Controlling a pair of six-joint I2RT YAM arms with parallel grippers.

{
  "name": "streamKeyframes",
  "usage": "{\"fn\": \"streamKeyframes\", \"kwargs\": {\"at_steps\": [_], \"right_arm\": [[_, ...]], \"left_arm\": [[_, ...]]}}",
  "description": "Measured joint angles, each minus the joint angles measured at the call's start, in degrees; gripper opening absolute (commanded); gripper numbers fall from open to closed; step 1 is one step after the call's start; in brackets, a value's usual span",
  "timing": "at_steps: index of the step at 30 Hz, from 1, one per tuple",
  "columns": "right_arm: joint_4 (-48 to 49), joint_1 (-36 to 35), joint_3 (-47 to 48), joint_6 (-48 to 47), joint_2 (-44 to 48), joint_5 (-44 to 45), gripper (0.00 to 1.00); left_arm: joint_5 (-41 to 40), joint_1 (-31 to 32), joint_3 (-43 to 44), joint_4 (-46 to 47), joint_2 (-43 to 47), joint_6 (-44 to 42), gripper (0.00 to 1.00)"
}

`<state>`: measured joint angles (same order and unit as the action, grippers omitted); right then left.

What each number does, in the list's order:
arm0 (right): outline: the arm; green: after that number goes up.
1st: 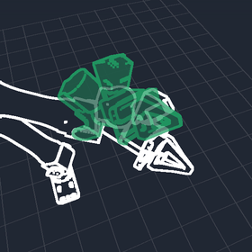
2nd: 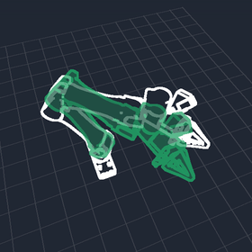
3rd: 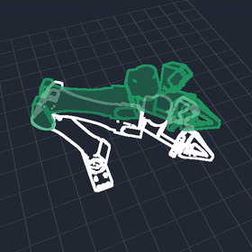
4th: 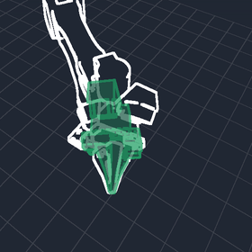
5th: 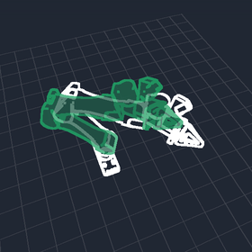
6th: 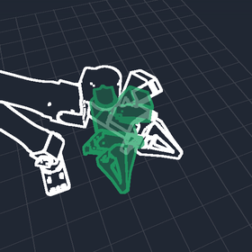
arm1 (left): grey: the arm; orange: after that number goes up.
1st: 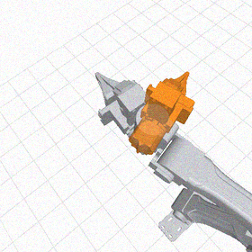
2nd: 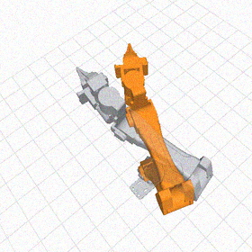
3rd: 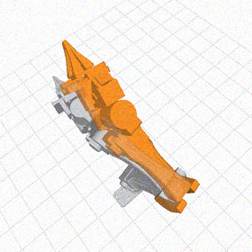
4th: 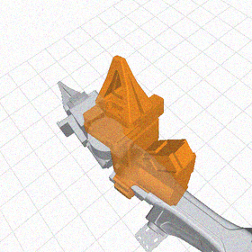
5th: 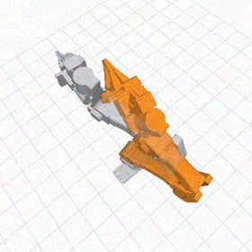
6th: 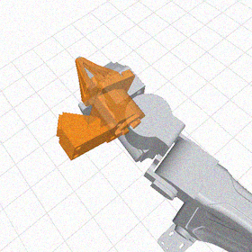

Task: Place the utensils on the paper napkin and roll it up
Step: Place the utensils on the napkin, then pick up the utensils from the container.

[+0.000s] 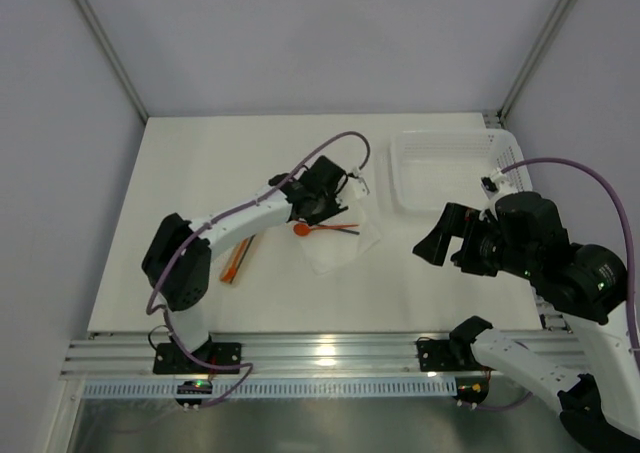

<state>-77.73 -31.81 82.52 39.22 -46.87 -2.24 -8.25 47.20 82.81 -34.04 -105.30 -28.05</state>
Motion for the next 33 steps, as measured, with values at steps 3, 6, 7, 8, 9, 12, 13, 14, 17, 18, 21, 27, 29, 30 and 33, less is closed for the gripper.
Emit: {"fn": "streamKeyframes", "kwargs": {"at_steps": [3, 6, 7, 8, 9, 12, 13, 14, 17, 18, 21, 27, 29, 30, 33], "right_arm": [[0.02, 0.0, -0.04, 0.0, 0.59, -0.02, 0.99], [0.11, 0.0, -0.52, 0.0, 1.44, -0.07, 1.0], [0.09, 0.0, -0.66, -0.02, 1.64, -0.07, 0.99], [0.11, 0.0, -0.68, -0.02, 1.75, -0.11, 1.0], [0.26, 0.0, -0.68, -0.02, 1.77, -0.24, 1.0], [0.96, 0.0, -0.68, -0.07, 1.75, -0.48, 1.0], [1.22, 0.0, -0.68, -0.11, 1.75, -0.55, 0.99], [1.42, 0.0, -0.66, -0.17, 1.73, -0.61, 0.99], [1.66, 0.0, -0.5, -0.5, 1.73, -0.68, 0.99], [1.73, 0.0, -0.44, -0.59, 1.73, -0.66, 0.99], [1.86, 0.0, -0.44, -0.94, 1.73, -0.66, 0.99], [1.84, 0.0, -0.44, -1.33, 1.73, -0.66, 0.99], [1.86, 0.0, -0.44, -1.33, 1.73, -0.68, 0.99], [1.86, 0.0, -0.44, -1.33, 1.73, -0.68, 1.0], [1.88, 0.0, -0.44, -1.33, 1.73, -0.7, 0.99]], "left_arm": [[-2.29, -4.24, -0.66, -1.99, 4.09, 7.82, 0.43], [-3.58, -9.6, -0.72, -4.44, 6.8, 15.82, 0.45], [-3.89, -10.93, -0.98, -5.14, 7.5, 17.7, 0.45], [-4.26, -12.76, -1.66, -5.77, 8.48, 20.2, 0.47], [-4.66, -14.36, -2.84, -6.14, 9.62, 22.4, 0.48], [-4.79, -18.16, -8.26, -7.76, 14.73, 28.2, 0.5], [-4.76, -19.21, -9.7, -8.59, 16.5, 29.62, 0.51], [-4.81, -20.13, -10.67, -9.55, 17.92, 30.84, 0.52], [-4.79, -21.46, -12.35, -10.75, 20.41, 33.24, 0.51], [-4.74, -21.59, -12.94, -10.8, 20.83, 33.75, 0.51], [-3.43, -22.45, -15.76, -10.69, 21.53, 35.1, 0.53], [-0.66, -25.88, -22.34, -10.43, 22.62, 34.99, 0.57], [-0.55, -26.38, -23.28, -10.32, 22.62, 34.49, 0.5], [-0.44, -26.47, -23.52, -10.16, 22.6, 33.99, 0.47], [0.83, -26.49, -23.61, -9.03, 22.16, 33.07, 0.39]]}}
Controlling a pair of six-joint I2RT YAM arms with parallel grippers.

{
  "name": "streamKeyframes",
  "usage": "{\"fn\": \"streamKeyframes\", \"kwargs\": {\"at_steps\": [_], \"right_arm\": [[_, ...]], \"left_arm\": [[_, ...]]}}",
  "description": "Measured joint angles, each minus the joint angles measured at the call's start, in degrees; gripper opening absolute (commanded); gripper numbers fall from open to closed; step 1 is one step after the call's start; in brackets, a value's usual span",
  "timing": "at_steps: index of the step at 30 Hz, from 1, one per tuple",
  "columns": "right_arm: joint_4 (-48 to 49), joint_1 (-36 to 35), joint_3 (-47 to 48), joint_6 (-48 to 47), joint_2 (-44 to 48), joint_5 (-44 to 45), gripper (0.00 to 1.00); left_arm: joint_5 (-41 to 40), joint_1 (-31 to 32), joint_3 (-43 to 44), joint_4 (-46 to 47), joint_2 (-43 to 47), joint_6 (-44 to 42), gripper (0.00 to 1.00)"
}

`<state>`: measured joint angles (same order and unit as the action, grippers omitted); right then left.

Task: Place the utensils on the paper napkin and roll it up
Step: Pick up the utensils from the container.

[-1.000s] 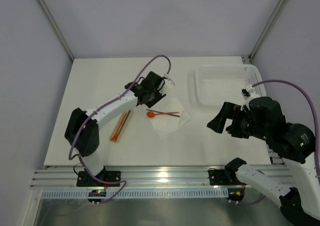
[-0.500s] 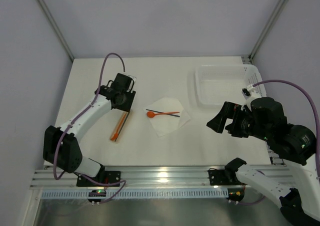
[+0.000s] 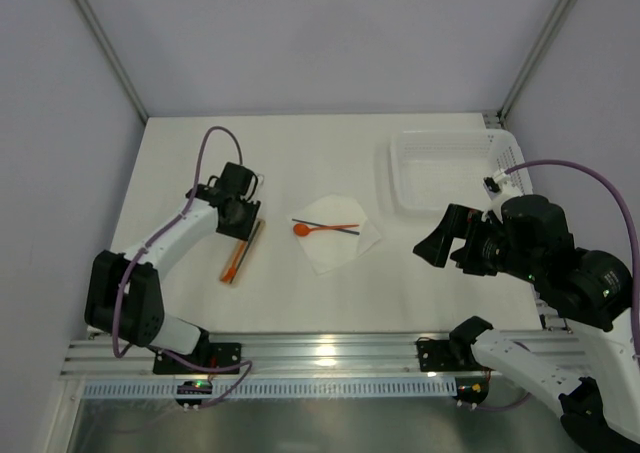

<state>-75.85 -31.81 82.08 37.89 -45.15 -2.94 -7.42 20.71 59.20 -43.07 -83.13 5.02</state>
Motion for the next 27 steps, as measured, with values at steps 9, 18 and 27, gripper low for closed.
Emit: {"fn": "streamKeyframes", "kwargs": {"at_steps": [9, 18, 27], "right_arm": [[0.0, 0.0, 0.0, 0.0, 0.0, 0.02, 0.99], [0.46, 0.0, 0.0, 0.07, -0.26, 0.02, 0.99], [0.52, 0.0, 0.0, 0.22, -0.37, 0.04, 0.99]], "left_arm": [[1.51, 0.0, -0.98, 2.51, -2.6, -0.55, 0.37], [1.49, 0.0, -1.18, 3.67, -7.17, -0.87, 0.39], [1.49, 0.0, -1.27, 4.79, -9.97, -0.92, 0.39]]}}
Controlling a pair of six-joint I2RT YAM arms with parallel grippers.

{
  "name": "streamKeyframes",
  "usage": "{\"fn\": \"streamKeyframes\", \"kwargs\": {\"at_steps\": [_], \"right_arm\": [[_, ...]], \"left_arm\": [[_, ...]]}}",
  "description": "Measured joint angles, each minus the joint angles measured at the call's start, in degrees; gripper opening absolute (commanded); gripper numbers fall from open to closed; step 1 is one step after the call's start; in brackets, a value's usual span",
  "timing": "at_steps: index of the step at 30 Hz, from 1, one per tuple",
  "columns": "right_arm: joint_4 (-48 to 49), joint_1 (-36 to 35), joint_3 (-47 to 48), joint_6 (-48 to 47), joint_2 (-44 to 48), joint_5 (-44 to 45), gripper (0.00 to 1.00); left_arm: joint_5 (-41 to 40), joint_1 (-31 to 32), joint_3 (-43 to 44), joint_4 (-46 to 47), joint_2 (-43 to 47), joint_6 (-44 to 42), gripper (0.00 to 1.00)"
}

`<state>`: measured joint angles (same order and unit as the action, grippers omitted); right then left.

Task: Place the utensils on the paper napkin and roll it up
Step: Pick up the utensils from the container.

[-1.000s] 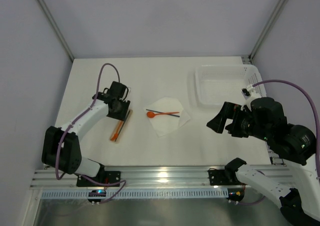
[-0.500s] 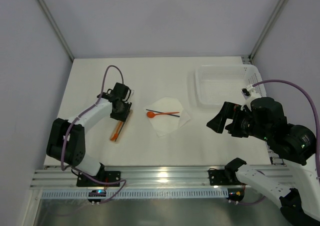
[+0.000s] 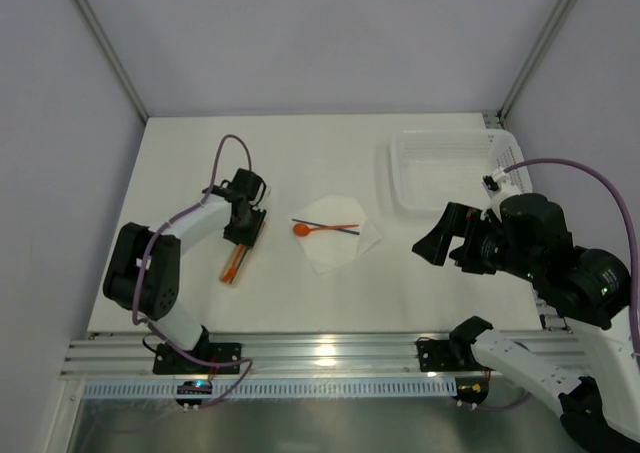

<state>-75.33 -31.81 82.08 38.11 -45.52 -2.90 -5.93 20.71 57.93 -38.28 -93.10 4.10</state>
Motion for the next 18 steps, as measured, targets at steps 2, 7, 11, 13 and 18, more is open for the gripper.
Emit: {"fn": "streamKeyframes", "kwargs": {"at_steps": [2, 7, 11, 13, 18], "right_arm": [[0.0, 0.0, 0.0, 0.04, 0.0, 0.0, 0.99], [0.0, 0.0, 0.0, 0.15, 0.0, 0.02, 0.99], [0.02, 0.0, -0.02, 0.24, 0.0, 0.02, 0.99], [0.02, 0.0, -0.02, 0.28, 0.0, 0.04, 1.0], [0.02, 0.0, -0.02, 0.57, 0.02, 0.24, 0.99]], "left_arm": [[-0.02, 0.0, 0.0, 0.17, -0.24, 0.0, 0.39], [-0.04, 0.0, 0.0, 0.52, -1.03, -0.04, 0.39], [-0.07, 0.0, 0.0, 0.94, -2.51, -0.09, 0.39], [-0.07, 0.0, 0.0, 1.25, -3.26, -0.11, 0.39], [-0.04, 0.0, 0.0, 1.7, -3.72, -0.11, 0.36]]}}
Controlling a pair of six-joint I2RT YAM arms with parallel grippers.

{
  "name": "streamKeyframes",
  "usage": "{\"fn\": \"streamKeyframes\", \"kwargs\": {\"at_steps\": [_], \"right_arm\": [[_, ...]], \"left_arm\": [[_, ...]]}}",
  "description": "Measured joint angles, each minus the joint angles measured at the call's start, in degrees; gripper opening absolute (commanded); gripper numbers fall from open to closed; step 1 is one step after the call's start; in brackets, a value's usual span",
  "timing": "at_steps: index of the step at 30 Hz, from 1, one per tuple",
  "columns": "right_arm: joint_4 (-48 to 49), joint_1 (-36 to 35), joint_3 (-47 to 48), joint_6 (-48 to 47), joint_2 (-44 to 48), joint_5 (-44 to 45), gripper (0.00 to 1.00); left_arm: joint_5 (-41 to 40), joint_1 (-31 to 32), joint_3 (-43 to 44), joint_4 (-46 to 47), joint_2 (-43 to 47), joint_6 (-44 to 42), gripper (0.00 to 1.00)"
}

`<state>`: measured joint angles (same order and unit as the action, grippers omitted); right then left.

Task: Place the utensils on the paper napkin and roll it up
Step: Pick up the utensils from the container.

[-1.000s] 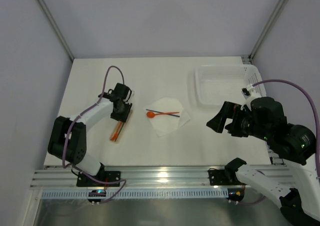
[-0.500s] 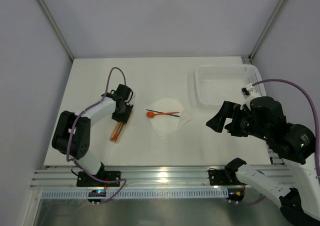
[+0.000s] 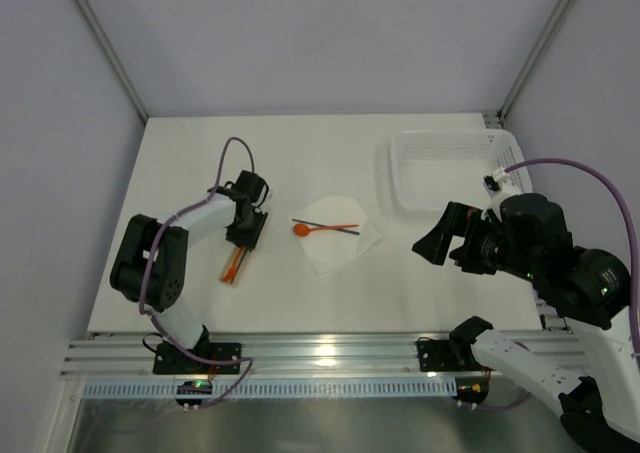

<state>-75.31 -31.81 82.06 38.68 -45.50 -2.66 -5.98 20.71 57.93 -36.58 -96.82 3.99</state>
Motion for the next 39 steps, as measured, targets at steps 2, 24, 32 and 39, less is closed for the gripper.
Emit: {"fn": "streamKeyframes", "kwargs": {"at_steps": [2, 24, 32, 39], "right_arm": [[0.02, 0.0, -0.04, 0.09, 0.0, 0.02, 1.0], [0.0, 0.0, -0.24, 0.35, 0.26, 0.46, 0.99], [0.0, 0.0, -0.24, 0.55, 0.26, 0.59, 1.0], [0.0, 0.0, -0.24, 0.55, 0.26, 0.61, 1.0]], "left_arm": [[0.07, 0.0, 0.0, 0.09, -0.11, 0.0, 0.34], [-0.96, 0.0, 0.02, 0.5, -0.2, 0.48, 0.03], [-2.01, 0.0, 0.02, 0.11, -0.2, 1.29, 0.0], [-3.04, 0.0, 0.02, -0.87, 0.11, 1.95, 0.0]]}}
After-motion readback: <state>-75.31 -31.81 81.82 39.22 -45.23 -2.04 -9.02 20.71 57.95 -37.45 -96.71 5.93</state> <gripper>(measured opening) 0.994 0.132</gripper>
